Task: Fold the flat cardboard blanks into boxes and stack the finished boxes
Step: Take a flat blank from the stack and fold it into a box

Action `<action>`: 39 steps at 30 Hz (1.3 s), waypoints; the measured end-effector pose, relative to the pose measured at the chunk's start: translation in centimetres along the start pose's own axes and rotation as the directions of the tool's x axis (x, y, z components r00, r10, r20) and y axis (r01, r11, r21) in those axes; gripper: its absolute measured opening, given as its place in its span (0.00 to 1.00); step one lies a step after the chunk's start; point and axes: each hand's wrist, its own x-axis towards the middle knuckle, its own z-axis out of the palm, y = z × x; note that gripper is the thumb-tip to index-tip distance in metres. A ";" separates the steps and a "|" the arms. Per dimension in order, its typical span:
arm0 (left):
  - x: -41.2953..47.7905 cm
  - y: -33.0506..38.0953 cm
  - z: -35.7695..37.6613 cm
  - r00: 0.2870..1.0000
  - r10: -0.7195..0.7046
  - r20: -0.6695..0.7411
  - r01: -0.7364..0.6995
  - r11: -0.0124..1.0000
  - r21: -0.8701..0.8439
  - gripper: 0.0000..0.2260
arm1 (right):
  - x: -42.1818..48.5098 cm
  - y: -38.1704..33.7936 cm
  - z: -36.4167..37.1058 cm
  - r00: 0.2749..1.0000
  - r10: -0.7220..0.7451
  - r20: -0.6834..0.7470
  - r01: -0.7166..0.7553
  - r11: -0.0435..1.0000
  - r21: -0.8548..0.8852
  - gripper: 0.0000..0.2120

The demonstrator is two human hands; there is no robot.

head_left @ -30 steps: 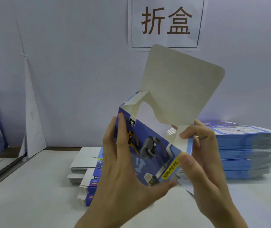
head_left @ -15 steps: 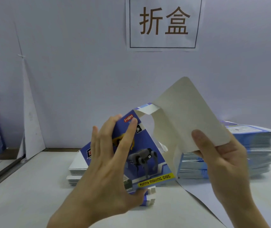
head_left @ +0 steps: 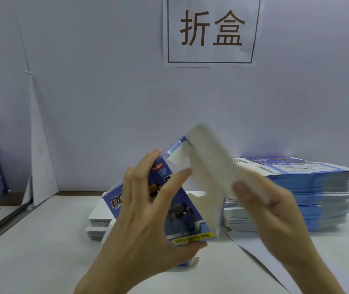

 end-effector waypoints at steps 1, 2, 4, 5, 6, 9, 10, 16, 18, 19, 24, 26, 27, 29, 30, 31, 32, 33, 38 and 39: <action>0.0 -0.2 -0.2 1.000 0.016 -0.010 -0.016 1.000 -0.010 0.40 | 0.2 0.0 -0.4 0.984 0.119 -0.131 -0.096 0.981 0.171 0.12; 0.1 -0.4 -0.4 0.999 0.031 -0.016 -0.032 0.999 -0.027 0.38 | 0.4 0.3 -0.8 0.940 0.262 -0.218 -0.175 0.919 0.353 0.13; 0.1 -0.8 -0.6 0.998 0.064 -0.017 -0.065 0.997 -0.046 0.37 | 0.7 1.1 -1.5 0.839 0.512 -0.186 -0.317 0.737 0.597 0.18; 0.1 -0.8 -0.7 0.996 0.086 -0.013 -0.086 0.995 -0.045 0.37 | 0.8 1.5 -1.6 0.774 0.623 -0.114 -0.404 0.624 0.669 0.21; 0.1 -0.8 -0.6 0.994 0.107 -0.007 -0.108 0.993 -0.044 0.38 | 0.9 1.8 -1.4 0.689 0.724 -0.017 -0.495 0.488 0.719 0.23; 0.1 -0.4 -0.3 0.988 0.151 -0.005 -0.152 0.988 -0.038 0.38 | 0.4 3.0 -0.3 0.409 0.855 0.318 -0.695 0.066 0.716 0.21; 0.1 -0.3 -0.2 0.988 0.152 -0.007 -0.153 0.988 -0.039 0.38 | 0.3 3.1 0.0 0.358 0.857 0.371 -0.728 0.008 0.685 0.21; -0.3 -0.8 -0.8 0.991 0.126 -0.040 -0.126 0.992 -0.005 0.40 | 0.8 2.3 -0.8 0.621 0.781 0.068 -0.528 0.353 0.772 0.23; -0.3 -0.7 -1.0 0.986 0.149 -0.079 -0.150 0.989 -0.001 0.38 | 0.8 1.4 -1.2 0.746 0.648 -0.154 -0.399 0.620 0.676 0.20; -0.2 -0.6 -1.2 0.984 0.151 -0.092 -0.152 0.988 -0.008 0.38 | 0.7 1.1 -1.3 0.794 0.562 -0.232 -0.330 0.718 0.613 0.17; 0.1 0.1 -1.7 0.987 0.135 -0.087 -0.137 0.991 -0.008 0.39 | -0.1 1.0 -0.2 0.821 0.171 -0.545 -0.107 0.983 0.146 0.14; 0.2 0.5 -1.4 0.988 0.139 -0.071 -0.139 0.990 0.002 0.38 | -0.3 1.0 -0.1 0.792 0.100 -0.602 -0.080 0.995 0.060 0.16; 0.2 0.7 -1.3 0.988 0.141 -0.064 -0.141 0.990 0.006 0.37 | -0.2 0.9 -0.2 0.784 0.101 -0.612 -0.063 0.995 0.083 0.16; 0.3 0.9 -1.0 0.988 0.146 -0.058 -0.145 0.989 0.017 0.35 | 0.1 0.0 -0.7 0.815 0.174 -0.553 -0.027 0.964 0.264 0.12; 0.3 0.9 -0.8 0.987 0.151 -0.053 -0.150 0.988 0.032 0.34 | 0.4 -0.5 -1.0 0.847 0.230 -0.478 -0.036 0.924 0.381 0.11; 0.3 0.9 -0.6 0.986 0.163 -0.044 -0.160 0.986 0.055 0.32 | 0.4 -0.8 -1.3 0.874 0.267 -0.407 -0.058 0.887 0.459 0.14; 0.3 0.8 -0.4 0.984 0.177 -0.032 -0.174 0.982 0.079 0.32 | 0.5 -1.2 -1.4 0.895 0.291 -0.339 -0.098 0.868 0.487 0.17; 0.2 0.8 -0.2 0.982 0.190 -0.021 -0.187 0.978 0.096 0.31 | 0.4 -1.2 -1.6 0.909 0.295 -0.293 -0.134 0.875 0.466 0.16; 0.1 0.8 0.2 0.980 0.197 -0.008 -0.195 0.975 0.110 0.29 | 0.2 -0.9 -0.6 0.935 0.354 0.010 -0.325 0.846 0.422 0.19; 0.1 0.7 0.1 0.980 0.197 -0.005 -0.195 0.975 0.110 0.28 | 0.1 -0.7 -0.5 0.933 0.359 0.013 -0.331 0.848 0.414 0.18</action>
